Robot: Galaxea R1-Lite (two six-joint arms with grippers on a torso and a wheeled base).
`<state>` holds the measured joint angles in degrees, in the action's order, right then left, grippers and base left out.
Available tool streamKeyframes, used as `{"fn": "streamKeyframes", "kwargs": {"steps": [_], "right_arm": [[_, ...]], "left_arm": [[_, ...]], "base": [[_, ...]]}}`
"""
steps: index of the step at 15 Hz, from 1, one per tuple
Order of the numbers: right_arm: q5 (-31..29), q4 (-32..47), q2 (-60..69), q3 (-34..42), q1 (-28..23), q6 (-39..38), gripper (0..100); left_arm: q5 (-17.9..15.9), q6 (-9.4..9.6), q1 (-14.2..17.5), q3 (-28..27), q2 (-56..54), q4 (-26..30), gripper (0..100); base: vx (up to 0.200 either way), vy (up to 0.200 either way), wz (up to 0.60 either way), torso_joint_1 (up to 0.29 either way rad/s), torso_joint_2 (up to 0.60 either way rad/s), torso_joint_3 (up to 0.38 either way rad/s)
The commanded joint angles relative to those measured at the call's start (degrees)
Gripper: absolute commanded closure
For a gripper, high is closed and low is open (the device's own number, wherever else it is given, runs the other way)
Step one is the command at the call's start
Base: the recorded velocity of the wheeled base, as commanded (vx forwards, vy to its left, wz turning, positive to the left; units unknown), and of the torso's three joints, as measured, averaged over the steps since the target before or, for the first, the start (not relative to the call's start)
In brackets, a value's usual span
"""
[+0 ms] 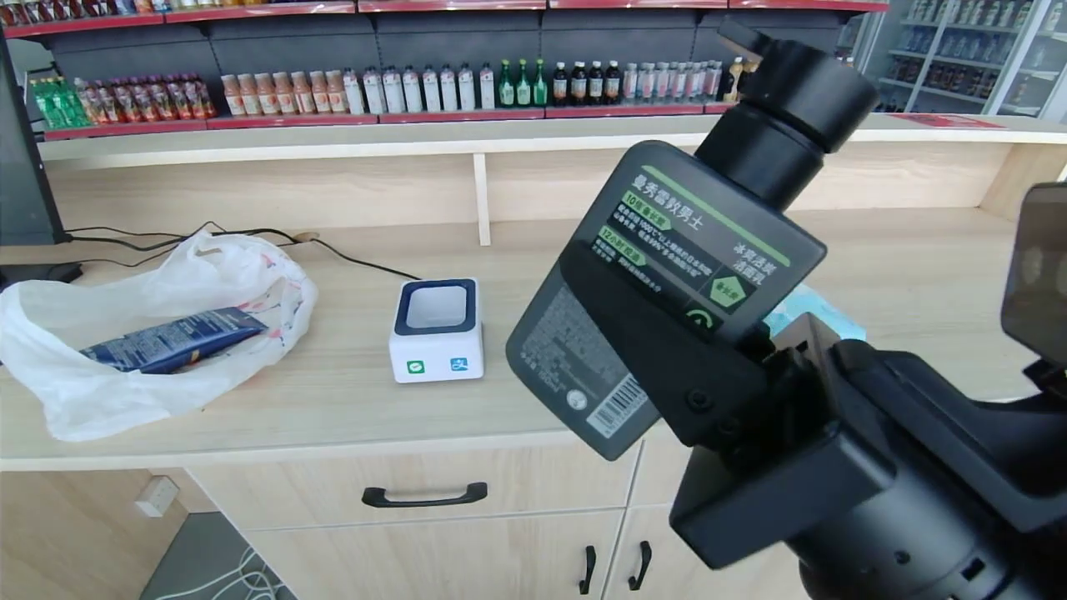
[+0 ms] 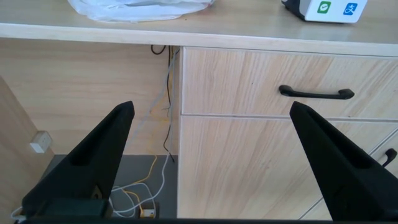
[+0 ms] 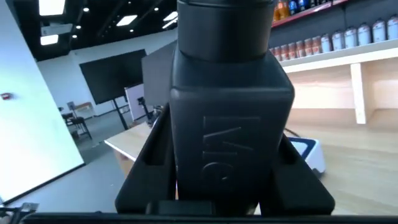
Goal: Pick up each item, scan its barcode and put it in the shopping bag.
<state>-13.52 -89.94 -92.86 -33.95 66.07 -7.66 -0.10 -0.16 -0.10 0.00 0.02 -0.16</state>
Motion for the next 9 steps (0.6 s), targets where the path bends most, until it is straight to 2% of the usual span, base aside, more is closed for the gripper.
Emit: {"fn": "streamKeyframes", "kwargs": {"steps": [1,5,9], "right_arm": [[0.0,-0.1,0.9,-0.4,2.6,-1.7,100],[0.0,-0.1,1.1,-3.9,2.5,-4.8,100],[0.0,-0.1,1.8,-3.7,1.7,-5.0,100]], "left_arm": [[0.0,-0.02,0.0,0.0,0.0,0.0,0],[0.0,-0.02,0.0,0.0,0.0,0.0,0],[0.0,-0.11,0.0,0.0,0.0,0.0,0]], "base": [[0.0,0.0,0.0,0.0,0.0,0.0],[0.0,0.0,0.0,0.0,0.0,0.0],[0.0,0.0,0.0,0.0,0.0,0.0]]}}
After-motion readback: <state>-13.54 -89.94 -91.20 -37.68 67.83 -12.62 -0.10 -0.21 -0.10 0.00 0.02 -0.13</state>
